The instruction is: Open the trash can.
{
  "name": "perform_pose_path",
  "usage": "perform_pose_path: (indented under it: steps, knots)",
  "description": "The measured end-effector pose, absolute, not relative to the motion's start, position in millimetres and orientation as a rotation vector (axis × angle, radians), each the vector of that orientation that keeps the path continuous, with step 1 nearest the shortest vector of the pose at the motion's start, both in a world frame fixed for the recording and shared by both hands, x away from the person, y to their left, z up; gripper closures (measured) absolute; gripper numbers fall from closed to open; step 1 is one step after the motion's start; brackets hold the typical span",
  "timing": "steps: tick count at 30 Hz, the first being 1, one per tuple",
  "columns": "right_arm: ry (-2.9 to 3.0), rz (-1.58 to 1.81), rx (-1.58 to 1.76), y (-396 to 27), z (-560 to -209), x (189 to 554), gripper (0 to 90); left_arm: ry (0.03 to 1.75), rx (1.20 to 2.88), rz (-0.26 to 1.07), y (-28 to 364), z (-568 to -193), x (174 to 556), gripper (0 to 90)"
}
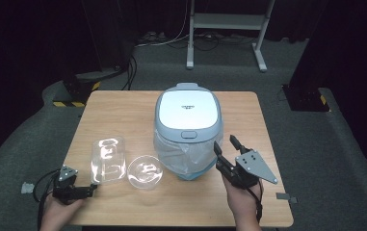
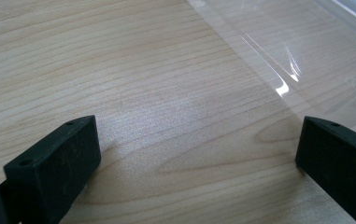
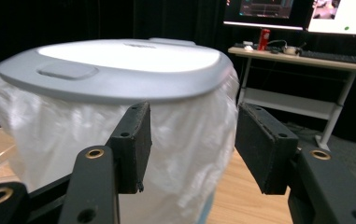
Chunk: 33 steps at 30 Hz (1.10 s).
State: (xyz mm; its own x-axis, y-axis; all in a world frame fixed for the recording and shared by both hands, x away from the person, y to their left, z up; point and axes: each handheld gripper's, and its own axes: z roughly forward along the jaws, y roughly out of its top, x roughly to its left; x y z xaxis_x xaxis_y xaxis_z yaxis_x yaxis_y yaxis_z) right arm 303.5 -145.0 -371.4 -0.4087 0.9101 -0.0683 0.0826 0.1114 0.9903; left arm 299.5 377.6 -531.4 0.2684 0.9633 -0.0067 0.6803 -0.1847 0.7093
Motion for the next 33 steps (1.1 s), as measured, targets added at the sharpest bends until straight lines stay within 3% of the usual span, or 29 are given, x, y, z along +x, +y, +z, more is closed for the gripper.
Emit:
perform_pose_path:
  steps: [17,19,23,28,33]
  knots:
    - [1.668,1.434,0.903,-118,-351,304,51.7,1.478,1.943,0.608,378,-531,299,0.2]
    - [1.680,1.434,0.887,-112,-350,305,55.2,1.479,1.943,0.608,378,-531,299,0.2]
    - [1.714,1.420,0.832,-99,-348,305,73.2,1.478,1.943,0.607,378,-531,299,0.2]
    - [1.725,1.436,0.819,-87,-347,308,81.7,1.477,1.943,0.607,378,-531,299,0.2]
    - [1.730,1.435,0.814,-80,-344,311,84.1,1.476,1.943,0.606,378,-531,299,0.2]
